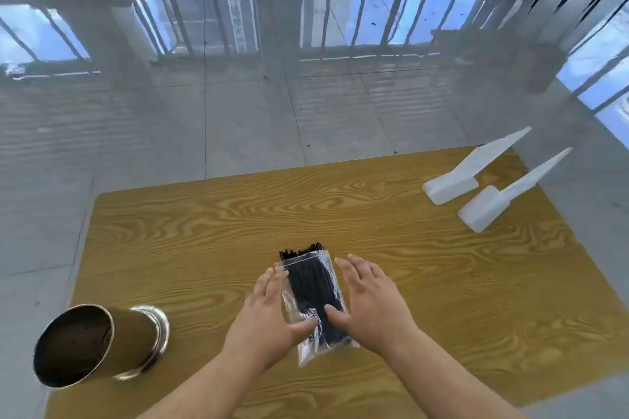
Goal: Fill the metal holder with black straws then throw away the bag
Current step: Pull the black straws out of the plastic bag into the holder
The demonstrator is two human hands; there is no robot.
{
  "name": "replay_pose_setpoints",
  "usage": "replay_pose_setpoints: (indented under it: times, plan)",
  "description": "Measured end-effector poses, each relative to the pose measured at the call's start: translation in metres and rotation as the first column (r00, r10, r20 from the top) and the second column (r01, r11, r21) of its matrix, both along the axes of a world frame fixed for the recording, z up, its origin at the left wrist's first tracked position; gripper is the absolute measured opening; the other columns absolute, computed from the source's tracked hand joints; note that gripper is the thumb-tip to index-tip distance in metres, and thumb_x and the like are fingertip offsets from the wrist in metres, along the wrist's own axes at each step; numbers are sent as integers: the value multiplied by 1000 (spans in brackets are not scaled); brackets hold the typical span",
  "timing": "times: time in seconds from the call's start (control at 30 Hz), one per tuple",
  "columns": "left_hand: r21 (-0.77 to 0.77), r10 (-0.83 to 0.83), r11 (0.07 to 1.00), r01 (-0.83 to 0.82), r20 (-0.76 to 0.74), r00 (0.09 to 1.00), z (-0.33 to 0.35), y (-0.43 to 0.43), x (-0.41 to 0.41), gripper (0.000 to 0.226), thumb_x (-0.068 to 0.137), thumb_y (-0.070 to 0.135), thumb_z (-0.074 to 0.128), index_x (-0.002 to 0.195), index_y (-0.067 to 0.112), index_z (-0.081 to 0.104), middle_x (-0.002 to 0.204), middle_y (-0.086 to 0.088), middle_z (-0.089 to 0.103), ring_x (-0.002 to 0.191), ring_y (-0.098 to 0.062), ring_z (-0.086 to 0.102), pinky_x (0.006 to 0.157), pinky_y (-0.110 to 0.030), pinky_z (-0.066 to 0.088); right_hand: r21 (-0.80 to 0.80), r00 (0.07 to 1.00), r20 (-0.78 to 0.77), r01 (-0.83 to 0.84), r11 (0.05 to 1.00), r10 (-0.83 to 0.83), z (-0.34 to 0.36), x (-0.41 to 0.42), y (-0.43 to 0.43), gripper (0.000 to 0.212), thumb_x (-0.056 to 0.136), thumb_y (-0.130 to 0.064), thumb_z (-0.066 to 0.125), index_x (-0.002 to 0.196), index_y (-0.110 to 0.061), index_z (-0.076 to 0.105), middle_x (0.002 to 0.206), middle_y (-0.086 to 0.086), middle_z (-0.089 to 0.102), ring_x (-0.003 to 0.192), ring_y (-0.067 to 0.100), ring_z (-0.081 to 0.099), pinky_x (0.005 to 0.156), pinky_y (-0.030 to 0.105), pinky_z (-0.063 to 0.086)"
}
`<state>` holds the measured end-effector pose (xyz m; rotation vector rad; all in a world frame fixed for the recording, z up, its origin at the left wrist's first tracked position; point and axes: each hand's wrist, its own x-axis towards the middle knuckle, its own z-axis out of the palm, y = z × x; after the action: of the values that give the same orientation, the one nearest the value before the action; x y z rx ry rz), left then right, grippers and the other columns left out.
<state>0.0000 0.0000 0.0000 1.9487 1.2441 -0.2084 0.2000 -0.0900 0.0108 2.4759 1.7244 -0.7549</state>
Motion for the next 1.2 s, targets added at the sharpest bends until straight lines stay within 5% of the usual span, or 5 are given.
replay_pose_setpoints:
  times: [0.37,0.5,0.67,0.9,1.2]
  plan:
    - [-461,545,734,-499,-40,837,-32,-1,21,94,88,57,77,163,26,29,136,3,63,116,-20,63,91,-37,50,-141,715,-408,565,813,-567,-51,-11,14,106,84,-67,71,165,-22,20,166,7,37,145,27,48,113,46,48]
    - [-573,567,654,-495,-63,822,-26,1,29,73,99,45,66,162,29,33,143,-1,64,123,-25,66,101,-41,53,-215,584,-493,636,741,-645,-54,-12,26,100,83,-64,71,163,-22,29,158,6,47,132,25,58,96,38,55]
    - [-695,587,586,-416,10,809,-18,1,36,68,97,23,65,159,28,37,120,8,74,91,-6,79,63,-17,58,-319,488,-585,597,737,-648,-53,-17,38,87,85,-55,73,158,-20,39,128,-4,63,102,11,67,69,21,54]
    - [-779,556,543,-315,52,829,-8,-8,43,65,89,3,58,148,30,49,120,-1,81,105,-21,80,82,-35,65,-434,290,-669,596,676,-685,-58,-25,42,52,75,-48,83,115,-20,66,103,2,80,91,19,79,72,34,64]
    - [-735,531,607,-303,91,842,18,2,27,59,90,-18,45,128,18,71,110,13,83,91,7,76,62,-6,49,-431,39,-815,625,651,-577,-35,-28,44,40,77,-26,82,114,-15,70,90,9,78,81,27,75,70,40,62]
